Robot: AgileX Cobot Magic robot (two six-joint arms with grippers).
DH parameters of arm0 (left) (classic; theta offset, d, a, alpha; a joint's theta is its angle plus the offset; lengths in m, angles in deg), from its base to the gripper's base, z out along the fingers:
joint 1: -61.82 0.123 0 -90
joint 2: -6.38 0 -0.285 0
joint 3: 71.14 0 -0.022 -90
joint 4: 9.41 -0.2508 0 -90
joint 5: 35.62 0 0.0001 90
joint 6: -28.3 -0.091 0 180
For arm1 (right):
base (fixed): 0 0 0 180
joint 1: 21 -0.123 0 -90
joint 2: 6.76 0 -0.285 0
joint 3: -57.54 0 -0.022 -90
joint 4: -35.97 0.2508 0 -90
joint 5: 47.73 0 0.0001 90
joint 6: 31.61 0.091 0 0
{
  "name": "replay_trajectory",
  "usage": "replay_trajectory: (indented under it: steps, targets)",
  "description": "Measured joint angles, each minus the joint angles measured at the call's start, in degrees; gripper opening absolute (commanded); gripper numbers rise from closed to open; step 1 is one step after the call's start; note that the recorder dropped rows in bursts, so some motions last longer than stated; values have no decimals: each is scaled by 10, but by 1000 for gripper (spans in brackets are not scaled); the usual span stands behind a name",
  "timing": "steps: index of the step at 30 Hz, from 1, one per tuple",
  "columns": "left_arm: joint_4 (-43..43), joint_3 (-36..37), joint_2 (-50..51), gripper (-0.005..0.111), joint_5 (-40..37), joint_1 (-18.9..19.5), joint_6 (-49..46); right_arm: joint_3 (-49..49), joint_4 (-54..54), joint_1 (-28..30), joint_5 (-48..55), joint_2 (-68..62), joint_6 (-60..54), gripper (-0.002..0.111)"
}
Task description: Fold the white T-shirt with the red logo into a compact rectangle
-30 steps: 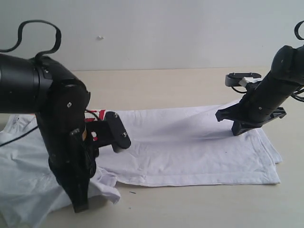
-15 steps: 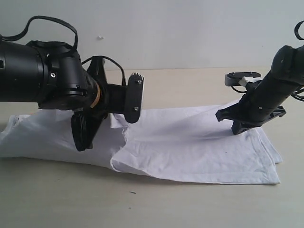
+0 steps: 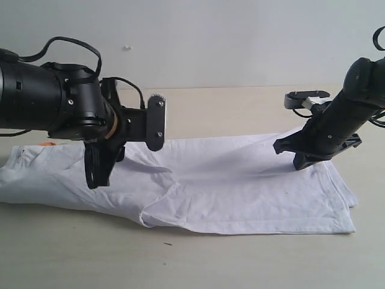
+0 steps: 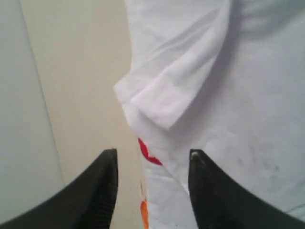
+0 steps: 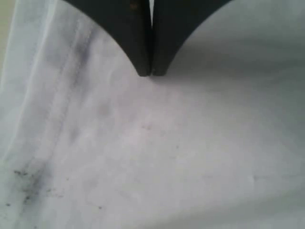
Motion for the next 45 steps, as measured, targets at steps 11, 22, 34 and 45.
replay_trajectory:
  steps: [11, 22, 34, 45]
  targets:
    - [193, -1, 8, 47, -42, 189, 154, 0, 0, 0, 1, 0, 0, 0]
    - [773, -3, 11, 47, -49, 367, -289, 0, 1, 0, 1, 0, -1, 0]
    - [767, -5, 57, 47, -82, 367, -311, 0, 3, 0, 10, 0, -1, 0]
    - [754, -5, 43, 62, -83, 367, -287, 0, 7, 0, 10, 0, -1, 0]
